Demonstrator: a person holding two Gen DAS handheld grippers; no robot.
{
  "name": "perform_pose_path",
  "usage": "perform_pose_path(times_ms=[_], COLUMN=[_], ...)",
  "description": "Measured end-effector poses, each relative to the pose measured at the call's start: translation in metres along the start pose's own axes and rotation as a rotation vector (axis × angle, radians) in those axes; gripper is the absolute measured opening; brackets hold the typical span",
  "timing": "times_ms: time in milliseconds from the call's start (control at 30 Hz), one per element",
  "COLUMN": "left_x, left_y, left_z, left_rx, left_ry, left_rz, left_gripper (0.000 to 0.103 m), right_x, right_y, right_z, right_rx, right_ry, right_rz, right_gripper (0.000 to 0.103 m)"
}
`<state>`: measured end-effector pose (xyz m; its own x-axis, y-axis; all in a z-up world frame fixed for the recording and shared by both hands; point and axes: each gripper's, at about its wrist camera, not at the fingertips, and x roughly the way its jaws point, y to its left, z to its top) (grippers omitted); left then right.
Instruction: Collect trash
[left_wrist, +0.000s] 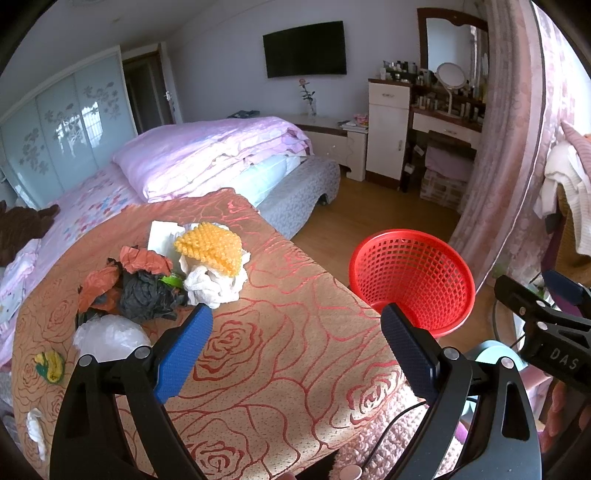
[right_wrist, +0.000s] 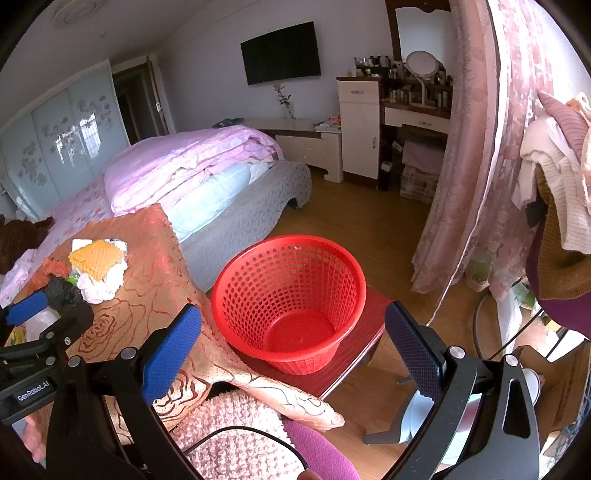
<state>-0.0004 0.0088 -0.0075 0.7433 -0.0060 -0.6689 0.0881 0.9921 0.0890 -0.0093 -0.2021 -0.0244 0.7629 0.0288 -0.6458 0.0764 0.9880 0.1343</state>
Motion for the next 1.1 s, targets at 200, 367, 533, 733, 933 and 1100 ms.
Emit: perform_pose_path(times_ms=[200, 367, 533, 733, 933, 1100], left_x=[0.0, 0.0, 0.0, 0.0, 0.001, 0.0], left_y=[0.002, 0.001, 0.001, 0.001, 0.001, 0.0], left_z=[-0.003, -0.001, -0.001, -0.001, -0.002, -0.001], left_rx=[0.0, 0.0, 0.0, 0.0, 0.0, -0.001], left_ry=[0.002, 0.003, 0.004, 0.005, 0.006, 0.006], left_rz=[0.0, -0.001, -0.001, -0.001, -0.001, 0.0], left_gripper=[0.089, 0.089, 0.089, 0.089, 0.089, 0.089], right_x=[-0.005, -0.011, -0.011, -0.011, -0.011, -0.012], right_y=[-0.001, -0.002, -0.002, -0.002, -0.002, -0.002], right_z=[0.002, 0.004, 0.004, 0.004, 0.004, 0.004], right_rx=[0.011, 0.017, 0.019, 0.019, 0.018, 0.018], right_ry=[-0.022, -0.047, -0.049, -0.048, -0.049, -0.049], right_rz=[-0.008, -0.015, -0.015, -0.014, -0.015, -0.015], right_gripper=[0.096, 0.096, 0.096, 0.096, 0.096, 0.096])
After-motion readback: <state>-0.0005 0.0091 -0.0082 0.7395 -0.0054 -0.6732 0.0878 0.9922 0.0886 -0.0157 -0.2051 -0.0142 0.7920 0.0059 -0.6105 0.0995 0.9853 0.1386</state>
